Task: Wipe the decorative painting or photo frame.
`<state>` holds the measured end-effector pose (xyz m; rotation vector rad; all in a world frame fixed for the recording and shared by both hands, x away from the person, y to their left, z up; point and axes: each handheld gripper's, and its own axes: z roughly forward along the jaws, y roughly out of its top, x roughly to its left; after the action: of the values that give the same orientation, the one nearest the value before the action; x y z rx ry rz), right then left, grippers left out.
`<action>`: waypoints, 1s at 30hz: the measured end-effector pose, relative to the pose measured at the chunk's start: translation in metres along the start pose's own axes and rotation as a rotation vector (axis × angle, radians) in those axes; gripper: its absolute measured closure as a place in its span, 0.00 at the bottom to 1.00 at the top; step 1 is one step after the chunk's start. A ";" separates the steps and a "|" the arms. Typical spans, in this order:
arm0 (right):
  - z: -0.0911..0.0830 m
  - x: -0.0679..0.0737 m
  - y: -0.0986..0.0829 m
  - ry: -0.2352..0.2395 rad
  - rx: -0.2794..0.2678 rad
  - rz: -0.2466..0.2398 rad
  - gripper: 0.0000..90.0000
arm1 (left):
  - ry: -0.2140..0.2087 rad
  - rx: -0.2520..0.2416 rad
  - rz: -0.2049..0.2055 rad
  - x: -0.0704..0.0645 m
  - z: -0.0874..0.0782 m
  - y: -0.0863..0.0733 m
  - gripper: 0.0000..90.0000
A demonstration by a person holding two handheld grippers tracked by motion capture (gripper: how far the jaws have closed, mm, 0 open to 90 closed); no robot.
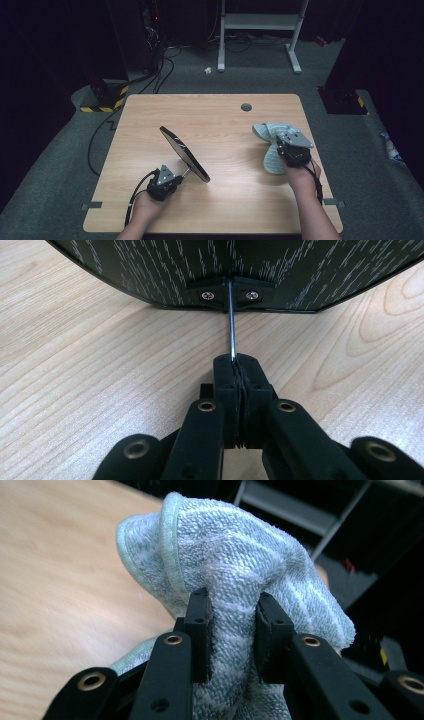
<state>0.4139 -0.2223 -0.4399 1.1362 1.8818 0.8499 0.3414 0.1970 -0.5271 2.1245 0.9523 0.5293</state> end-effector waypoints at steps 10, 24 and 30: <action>0.020 0.009 -0.053 0.044 0.154 -0.004 0.77 | 0.001 0.000 0.000 0.000 0.000 0.000 0.98; 0.011 0.011 -0.060 0.074 0.151 0.024 0.59 | 0.007 -0.003 0.005 -0.001 0.000 0.000 0.97; -0.018 0.018 -0.033 0.097 0.025 0.041 0.51 | 0.004 -0.003 -0.014 0.000 0.000 0.000 0.93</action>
<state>0.3793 -0.2216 -0.4637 1.1703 1.9587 0.9215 0.3415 0.1971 -0.5274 2.1135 0.9678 0.5271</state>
